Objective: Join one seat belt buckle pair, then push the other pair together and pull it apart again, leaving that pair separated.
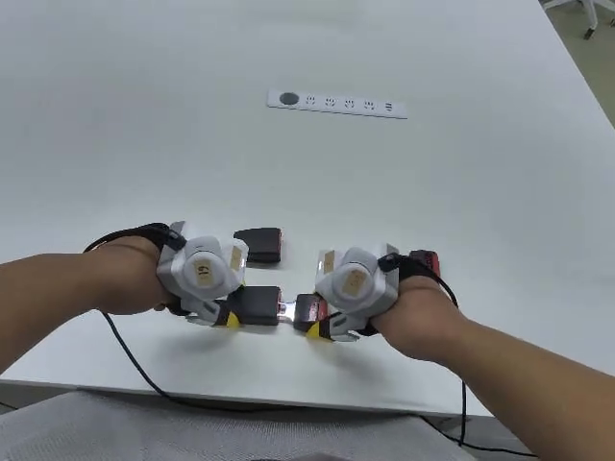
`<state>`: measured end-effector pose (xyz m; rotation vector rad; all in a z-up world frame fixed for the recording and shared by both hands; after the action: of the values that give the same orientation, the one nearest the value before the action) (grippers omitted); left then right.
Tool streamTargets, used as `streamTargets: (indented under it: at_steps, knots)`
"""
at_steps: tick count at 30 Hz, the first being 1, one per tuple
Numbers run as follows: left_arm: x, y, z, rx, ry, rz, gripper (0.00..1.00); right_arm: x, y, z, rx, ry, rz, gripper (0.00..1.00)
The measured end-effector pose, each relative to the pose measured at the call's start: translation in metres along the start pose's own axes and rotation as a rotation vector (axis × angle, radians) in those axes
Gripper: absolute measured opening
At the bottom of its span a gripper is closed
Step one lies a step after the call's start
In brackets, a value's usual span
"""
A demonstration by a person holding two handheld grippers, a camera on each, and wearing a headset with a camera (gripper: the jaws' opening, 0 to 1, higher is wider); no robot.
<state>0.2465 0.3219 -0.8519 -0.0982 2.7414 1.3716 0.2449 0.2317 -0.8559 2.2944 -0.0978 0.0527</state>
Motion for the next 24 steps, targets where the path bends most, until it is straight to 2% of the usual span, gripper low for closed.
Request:
streamTargets:
  at_steps: [12, 16, 21, 24]
  knots:
    - [0.0, -0.001, -0.001, -0.022, -0.022, 0.04, 0.31, 0.003, -0.003, -0.005, -0.009, 0.031, -0.027, 0.32]
    - [0.0, -0.001, -0.001, -0.034, -0.023, 0.037, 0.31, 0.001, -0.007, -0.009, -0.011, 0.031, -0.027, 0.32]
    - [0.0, -0.001, -0.001, -0.03, -0.017, 0.029, 0.31, 0.001, -0.008, -0.011, 0.016, 0.004, -0.015, 0.32]
    - [0.0, -0.001, 0.0, -0.041, -0.012, 0.026, 0.3, 0.0, -0.009, -0.014, 0.01, -0.002, -0.009, 0.32]
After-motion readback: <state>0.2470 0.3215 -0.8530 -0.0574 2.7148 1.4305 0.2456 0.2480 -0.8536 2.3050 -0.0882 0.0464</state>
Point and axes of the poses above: the centre of the closed fingertips' face, and the gripper's own axes: y roughly backward along the fingers, x roughly to its right, z roughly out of its underside, the point moved 1 cm from there along y, roughly backward along the fingers, and after that the axes turned 10 degrees about x, right-handed, at the moved point
